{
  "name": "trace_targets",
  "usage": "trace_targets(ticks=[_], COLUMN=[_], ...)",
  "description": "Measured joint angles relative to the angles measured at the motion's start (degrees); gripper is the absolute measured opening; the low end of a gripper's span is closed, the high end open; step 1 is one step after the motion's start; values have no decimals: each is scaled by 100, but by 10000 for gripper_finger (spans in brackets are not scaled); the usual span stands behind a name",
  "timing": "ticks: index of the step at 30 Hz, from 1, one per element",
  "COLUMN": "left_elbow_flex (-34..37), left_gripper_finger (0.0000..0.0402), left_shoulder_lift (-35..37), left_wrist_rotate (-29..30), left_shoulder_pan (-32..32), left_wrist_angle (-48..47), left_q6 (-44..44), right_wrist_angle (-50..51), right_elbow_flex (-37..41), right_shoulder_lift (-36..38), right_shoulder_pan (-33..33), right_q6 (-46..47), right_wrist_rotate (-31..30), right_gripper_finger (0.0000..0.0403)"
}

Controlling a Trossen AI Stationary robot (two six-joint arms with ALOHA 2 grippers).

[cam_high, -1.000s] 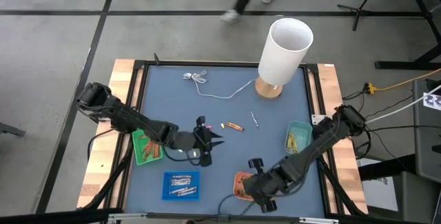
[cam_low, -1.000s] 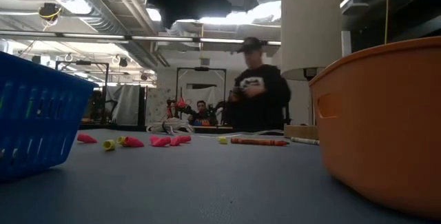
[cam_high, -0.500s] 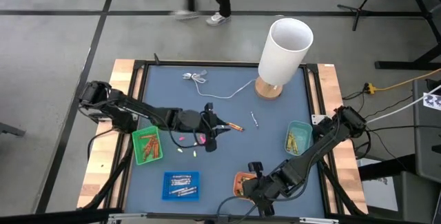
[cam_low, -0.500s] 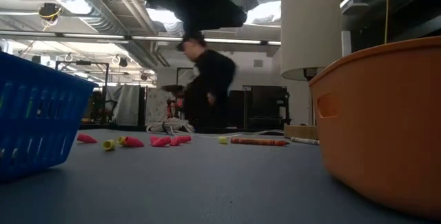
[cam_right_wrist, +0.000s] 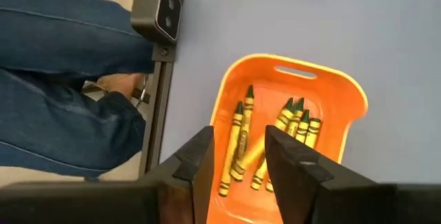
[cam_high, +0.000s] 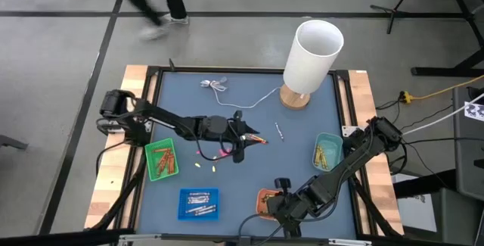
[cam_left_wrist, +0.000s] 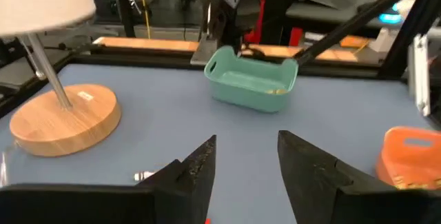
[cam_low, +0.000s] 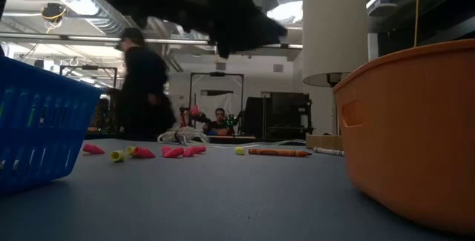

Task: Sort crayons
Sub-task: Put the orange crayon into the green bin

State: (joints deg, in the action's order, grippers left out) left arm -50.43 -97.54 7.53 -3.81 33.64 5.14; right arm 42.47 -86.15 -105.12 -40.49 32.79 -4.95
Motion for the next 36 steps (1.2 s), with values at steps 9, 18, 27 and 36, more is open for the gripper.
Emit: trace_targets(ticks=[9, 18, 27, 36], left_elbow_flex=[0, 0, 0, -11], left_gripper_finger=[140, 138, 137, 137], left_shoulder_lift=[-847, -1501, -1809, -1809], left_wrist_rotate=[-79, -120, -127, -129], left_shoulder_pan=[157, 419, 444, 417], left_wrist_angle=[130, 140, 108, -291], left_q6=[-128, -128, -128, -132], right_wrist_angle=[548, 712, 707, 707], right_elbow_flex=[0, 0, 0, 0], right_shoulder_lift=[48, 48, 48, 48], right_shoulder_pan=[0, 11, 7, 4], right_q6=[-325, -478, -480, -474], right_wrist_rotate=[-88, -243, -308, -308], right_gripper_finger=[128, 129, 129, 129])
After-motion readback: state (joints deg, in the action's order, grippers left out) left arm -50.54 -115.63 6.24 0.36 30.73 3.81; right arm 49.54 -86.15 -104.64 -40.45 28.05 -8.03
